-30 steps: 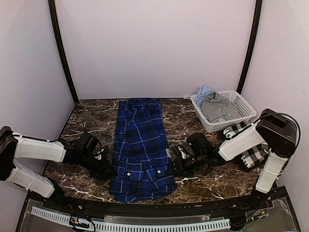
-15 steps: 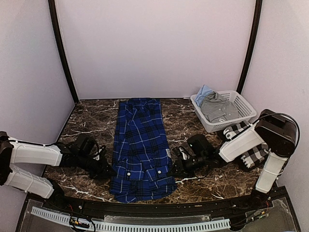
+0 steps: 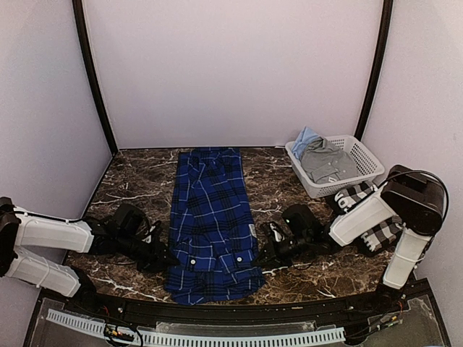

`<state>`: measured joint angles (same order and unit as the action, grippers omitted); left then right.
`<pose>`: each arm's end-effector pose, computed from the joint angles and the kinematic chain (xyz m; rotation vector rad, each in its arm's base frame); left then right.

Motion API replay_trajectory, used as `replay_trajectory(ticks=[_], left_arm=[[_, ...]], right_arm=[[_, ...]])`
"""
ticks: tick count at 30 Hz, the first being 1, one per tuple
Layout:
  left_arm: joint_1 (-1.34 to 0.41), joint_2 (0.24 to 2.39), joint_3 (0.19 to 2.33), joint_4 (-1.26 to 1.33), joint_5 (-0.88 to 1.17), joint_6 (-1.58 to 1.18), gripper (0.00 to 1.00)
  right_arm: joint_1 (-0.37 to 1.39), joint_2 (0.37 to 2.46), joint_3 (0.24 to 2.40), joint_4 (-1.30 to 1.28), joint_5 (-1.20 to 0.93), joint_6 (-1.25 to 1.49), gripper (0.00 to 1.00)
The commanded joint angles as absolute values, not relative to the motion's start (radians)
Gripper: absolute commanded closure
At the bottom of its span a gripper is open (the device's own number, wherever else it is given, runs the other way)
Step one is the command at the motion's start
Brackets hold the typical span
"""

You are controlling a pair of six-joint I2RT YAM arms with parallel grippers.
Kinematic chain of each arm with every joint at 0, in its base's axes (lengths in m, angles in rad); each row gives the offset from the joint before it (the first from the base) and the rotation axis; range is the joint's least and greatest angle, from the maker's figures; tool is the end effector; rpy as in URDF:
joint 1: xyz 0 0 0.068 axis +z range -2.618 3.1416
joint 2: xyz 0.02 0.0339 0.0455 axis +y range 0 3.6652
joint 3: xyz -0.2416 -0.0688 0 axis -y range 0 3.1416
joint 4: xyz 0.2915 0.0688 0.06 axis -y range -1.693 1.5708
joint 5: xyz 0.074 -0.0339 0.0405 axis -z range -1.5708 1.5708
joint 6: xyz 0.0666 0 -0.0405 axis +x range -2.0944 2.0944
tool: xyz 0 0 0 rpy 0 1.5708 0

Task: Fold and stack the long sleeve shirts
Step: Pick up the rectangle-folded shirt from the center of the board.

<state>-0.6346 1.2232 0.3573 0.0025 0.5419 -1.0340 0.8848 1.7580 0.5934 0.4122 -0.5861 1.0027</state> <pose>0.1870 -0.1803 0.0579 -0.2713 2.7739 -1.2757 0.1804 0.2785 0.0183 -0.1968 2.7602 1.4494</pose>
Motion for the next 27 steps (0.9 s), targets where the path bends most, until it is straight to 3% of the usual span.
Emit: replay_trajectory(ticks=[1, 5, 18, 27], left_arm=[[-0.66, 1.223, 0.345, 0.042, 0.55, -1.057, 0.83], [-0.661, 1.196, 0.343, 0.02, 0.557, -1.053, 0.99], [-0.645, 1.121, 0.374, 0.051, 0.63, -1.075, 1.0], [-0.517, 1.11, 0.372, 0.214, 0.789, -1.202, 1.0]], right_arm=[[0.903, 1.753, 0.579, 0.45, -0.584, 1.014, 1.0], [0.914, 1.718, 0.558, 0.502, -0.597, 1.053, 1.0], [0.897, 1.647, 0.611, 0.453, -0.598, 1.029, 1.0], [0.839, 1.652, 0.685, 0.442, -0.633, 1.024, 1.0]])
